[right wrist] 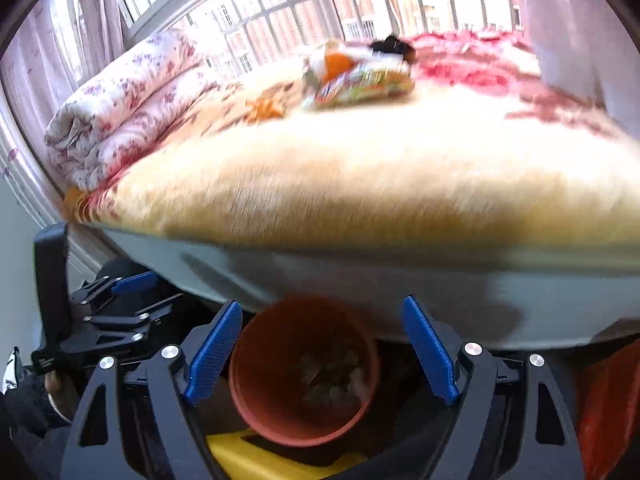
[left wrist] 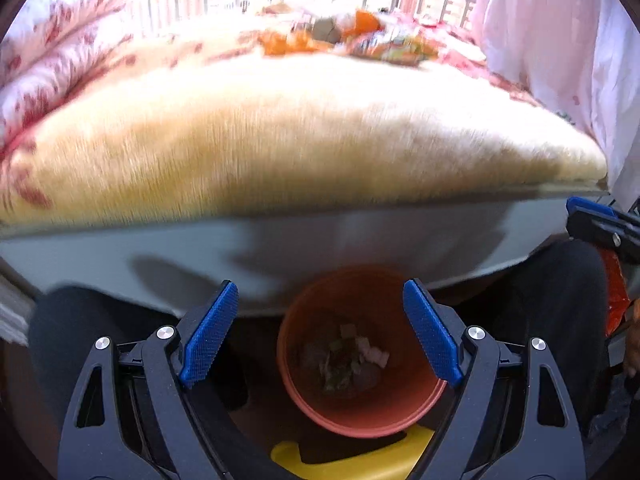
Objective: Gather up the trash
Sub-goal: 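Grasp the orange drink pouch with the right gripper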
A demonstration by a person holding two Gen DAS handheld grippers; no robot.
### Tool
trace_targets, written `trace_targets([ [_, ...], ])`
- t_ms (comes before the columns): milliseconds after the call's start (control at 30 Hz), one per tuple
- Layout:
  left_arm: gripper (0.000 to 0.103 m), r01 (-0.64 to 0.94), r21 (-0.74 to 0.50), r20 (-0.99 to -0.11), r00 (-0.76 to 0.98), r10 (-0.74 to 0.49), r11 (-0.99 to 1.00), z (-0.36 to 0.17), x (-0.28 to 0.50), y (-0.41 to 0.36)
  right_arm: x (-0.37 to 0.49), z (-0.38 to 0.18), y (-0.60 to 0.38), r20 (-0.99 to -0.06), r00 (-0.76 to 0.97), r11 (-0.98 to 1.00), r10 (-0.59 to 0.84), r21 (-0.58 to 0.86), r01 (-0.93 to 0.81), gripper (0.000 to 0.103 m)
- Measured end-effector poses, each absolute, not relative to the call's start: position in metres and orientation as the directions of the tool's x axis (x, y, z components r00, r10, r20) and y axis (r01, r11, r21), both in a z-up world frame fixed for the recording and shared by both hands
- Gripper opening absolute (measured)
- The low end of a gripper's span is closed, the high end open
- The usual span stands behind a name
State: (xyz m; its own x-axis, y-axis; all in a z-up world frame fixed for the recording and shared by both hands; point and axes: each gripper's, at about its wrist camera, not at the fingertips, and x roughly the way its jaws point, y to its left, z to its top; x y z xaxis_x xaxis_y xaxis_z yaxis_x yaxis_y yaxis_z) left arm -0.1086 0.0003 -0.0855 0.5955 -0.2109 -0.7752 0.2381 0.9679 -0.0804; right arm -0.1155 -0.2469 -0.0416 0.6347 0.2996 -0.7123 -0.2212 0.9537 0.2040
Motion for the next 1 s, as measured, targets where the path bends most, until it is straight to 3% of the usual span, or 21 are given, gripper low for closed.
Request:
trace_targets([
  [100,0.09,0.248,-0.031,-0.727,0.659,-0.192,0.968,-0.061,-0.103,-0.002,-0.1,-0.021,-0.25,-0.692,0.668,0.961,0.274,0.167,-0.222,0.085],
  [433,0.092,0.217,-0.024,-0.632,0.753,-0.183,0.976,-0.012,-0.048,-0.01,-0.035,0.04,-0.263,-0.597,0.76,0.965,0.256,0.208,-0.161,0.09],
  [500,0.092,0.218,-0.03,-0.625,0.757,-0.189,0.976,-0.007,-0.04,-0.014,-0.033,0.055,-0.274,-0.564,0.796,0.968,0.221,0.224,-0.11,0.098],
  [600,0.092,0.216,-0.02,-0.603,0.776,-0.184,0.976,0.0,-0.035,-0.016,-0.027,0.072,-0.285,-0.532,0.822,0.964,0.201,0.255,-0.071,0.098],
  [733,0.092,0.18,-0.014,-0.577,0.802,-0.155,0.984,0.01,-0.018,-0.012,0.003,0.069,-0.281,-0.559,0.793,0.947,0.245,0.311,-0.073,0.098],
  [1000,0.093,0.112,-0.008,-0.574,0.813,-0.096,0.994,0.009,0.003,0.013,0.114,-0.001,-0.254,-0.683,0.635,0.854,0.361,0.516,0.069,0.098],
])
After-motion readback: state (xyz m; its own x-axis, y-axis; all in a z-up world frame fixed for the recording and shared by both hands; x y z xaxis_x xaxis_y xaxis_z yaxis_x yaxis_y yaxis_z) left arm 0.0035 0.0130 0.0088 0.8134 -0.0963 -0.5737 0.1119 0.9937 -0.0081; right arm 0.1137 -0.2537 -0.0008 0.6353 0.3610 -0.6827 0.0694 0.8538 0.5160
